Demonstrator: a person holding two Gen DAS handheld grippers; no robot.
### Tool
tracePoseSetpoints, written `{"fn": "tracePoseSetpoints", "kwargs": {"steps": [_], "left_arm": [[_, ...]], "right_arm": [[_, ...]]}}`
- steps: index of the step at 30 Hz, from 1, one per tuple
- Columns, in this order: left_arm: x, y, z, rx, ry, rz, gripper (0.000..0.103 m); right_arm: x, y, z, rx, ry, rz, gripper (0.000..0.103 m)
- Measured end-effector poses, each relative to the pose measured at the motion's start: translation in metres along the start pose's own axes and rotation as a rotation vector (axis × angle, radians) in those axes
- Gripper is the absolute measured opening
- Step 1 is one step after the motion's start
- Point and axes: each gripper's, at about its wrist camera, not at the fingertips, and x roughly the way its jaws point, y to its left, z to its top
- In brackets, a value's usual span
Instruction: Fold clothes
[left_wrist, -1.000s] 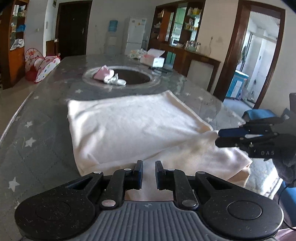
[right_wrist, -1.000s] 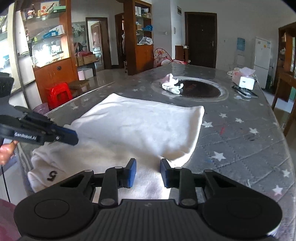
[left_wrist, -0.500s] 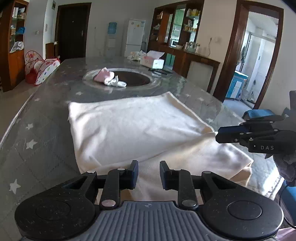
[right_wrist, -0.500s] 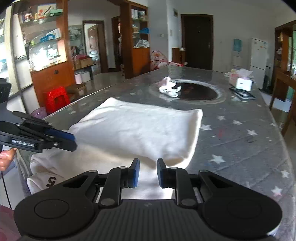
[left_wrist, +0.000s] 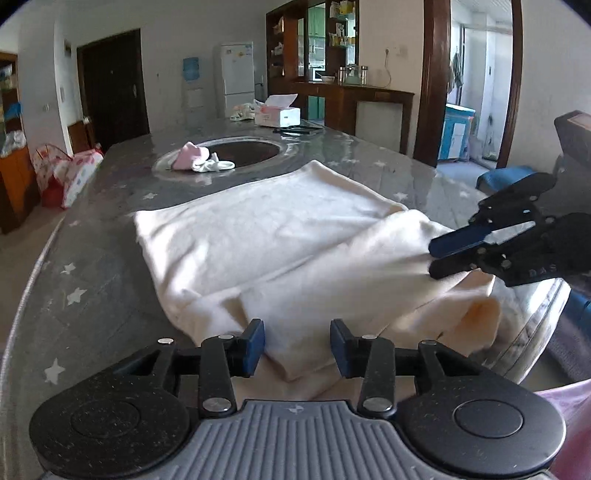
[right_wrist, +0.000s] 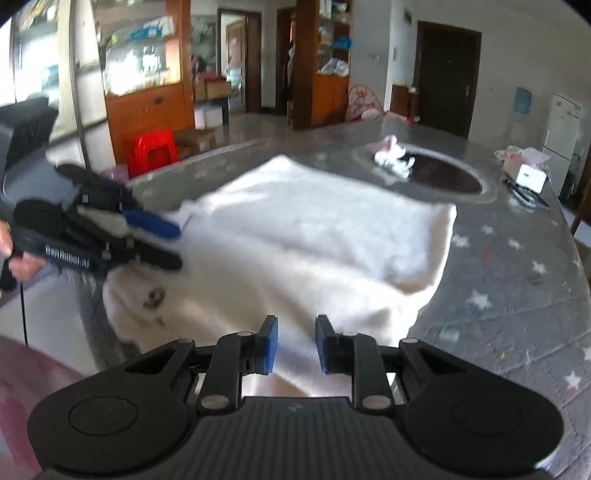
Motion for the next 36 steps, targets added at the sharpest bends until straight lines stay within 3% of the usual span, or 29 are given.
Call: {"fn": "tracePoseSetpoints", "kwargs": {"steps": [5, 11, 14, 18, 23, 30, 31, 34, 36], "left_arm": [[-0.016, 0.001, -0.002, 0.010, -0.043, 0.016, 0.044], [-0.015, 0.006, -0.010, -0.003, -0.011, 0.037, 0.045], [-0.031, 0.004, -0.011, 0.040, -0.059, -0.003, 0.050], [-0.051, 0.001, -0.019, 0.128, -0.093, -0.116, 0.055], [-0.050, -0.012, -0.031, 0.231, -0.057, -0.135, 0.055], [-0.036, -0.036, -0.036, 0.339, -0.095, -0.144, 0.055], [-0.035, -0.037, -0.036, 0.343, -0.100, -0.147, 0.052], [-0.032, -0.036, -0.033, 0.342, -0.103, -0.151, 0.027], [-0.032, -0.032, -0.028, 0.307, -0.112, -0.156, 0.020]], "right_arm": [[-0.008, 0.009, 0.000, -0.025, -0.024, 0.003, 0.024], [-0.009, 0.008, -0.003, -0.023, -0.008, -0.004, 0.029], [-0.018, 0.008, -0.001, -0.034, -0.019, -0.010, 0.031], [-0.026, 0.004, 0.000, -0.040, -0.016, -0.021, 0.033], [-0.032, 0.002, -0.003, -0.063, 0.007, -0.038, 0.039], [-0.040, 0.005, -0.008, -0.109, 0.038, -0.047, 0.044], [-0.042, 0.007, -0.009, -0.123, 0.040, -0.047, 0.049], [-0.046, 0.013, -0.012, -0.168, 0.046, -0.036, 0.053], [-0.048, 0.017, -0.014, -0.201, 0.051, -0.022, 0.056]]}}
